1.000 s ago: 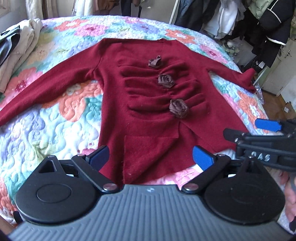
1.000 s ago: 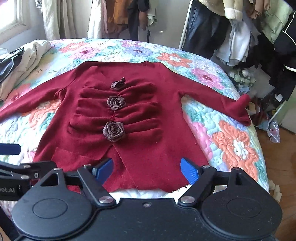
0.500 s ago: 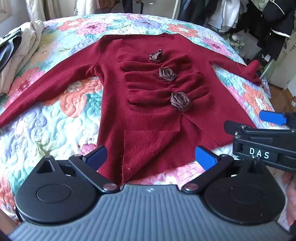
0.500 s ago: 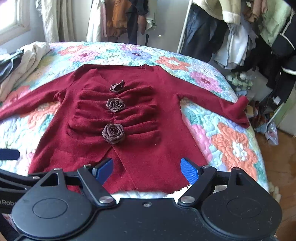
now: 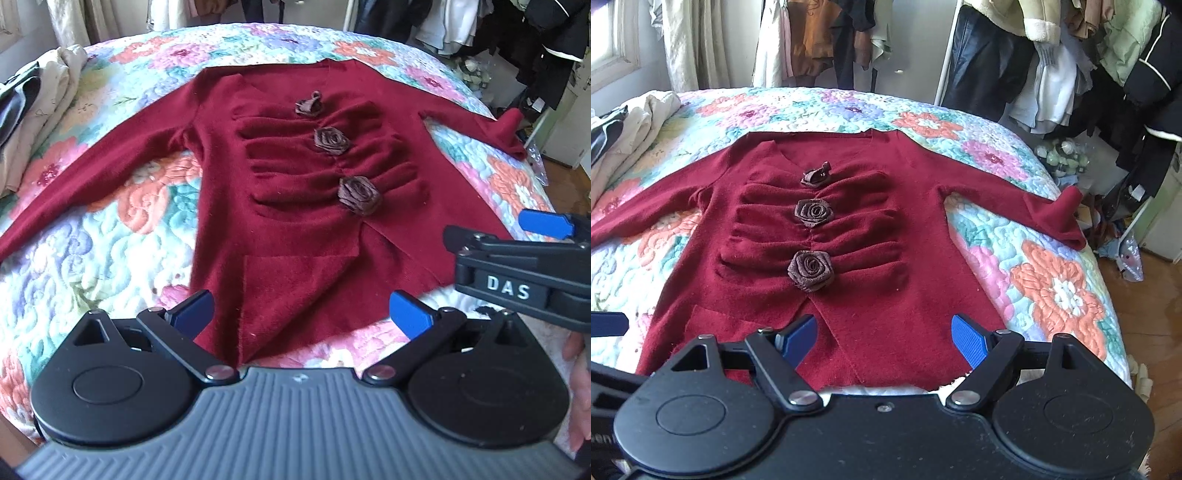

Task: Fold clothes

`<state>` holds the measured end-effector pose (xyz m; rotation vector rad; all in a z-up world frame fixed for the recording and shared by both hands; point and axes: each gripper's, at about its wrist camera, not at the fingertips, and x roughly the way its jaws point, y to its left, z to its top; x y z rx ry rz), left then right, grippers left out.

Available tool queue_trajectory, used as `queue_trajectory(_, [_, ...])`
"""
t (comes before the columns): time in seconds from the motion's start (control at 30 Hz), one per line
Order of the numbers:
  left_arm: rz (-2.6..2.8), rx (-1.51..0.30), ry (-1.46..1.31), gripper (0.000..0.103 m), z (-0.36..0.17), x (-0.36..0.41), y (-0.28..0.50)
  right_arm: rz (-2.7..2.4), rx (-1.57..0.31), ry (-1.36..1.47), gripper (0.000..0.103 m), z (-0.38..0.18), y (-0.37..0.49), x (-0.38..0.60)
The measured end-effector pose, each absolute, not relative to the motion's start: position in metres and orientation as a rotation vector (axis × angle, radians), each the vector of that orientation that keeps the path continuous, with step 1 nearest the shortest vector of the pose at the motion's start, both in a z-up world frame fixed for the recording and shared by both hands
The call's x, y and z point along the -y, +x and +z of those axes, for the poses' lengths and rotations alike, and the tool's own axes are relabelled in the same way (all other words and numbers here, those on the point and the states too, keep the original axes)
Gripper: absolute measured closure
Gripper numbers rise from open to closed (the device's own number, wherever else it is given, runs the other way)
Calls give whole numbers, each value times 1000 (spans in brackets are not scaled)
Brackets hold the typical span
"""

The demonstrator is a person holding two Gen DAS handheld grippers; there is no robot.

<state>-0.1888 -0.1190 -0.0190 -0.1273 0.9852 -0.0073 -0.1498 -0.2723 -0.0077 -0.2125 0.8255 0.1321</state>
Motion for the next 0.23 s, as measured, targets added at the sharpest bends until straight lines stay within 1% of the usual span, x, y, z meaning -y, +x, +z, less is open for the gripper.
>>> queue_trajectory(0.23, [-6, -991, -130, 0, -20, 122, -190, 122, -823, -187, 20, -7, -149, 275])
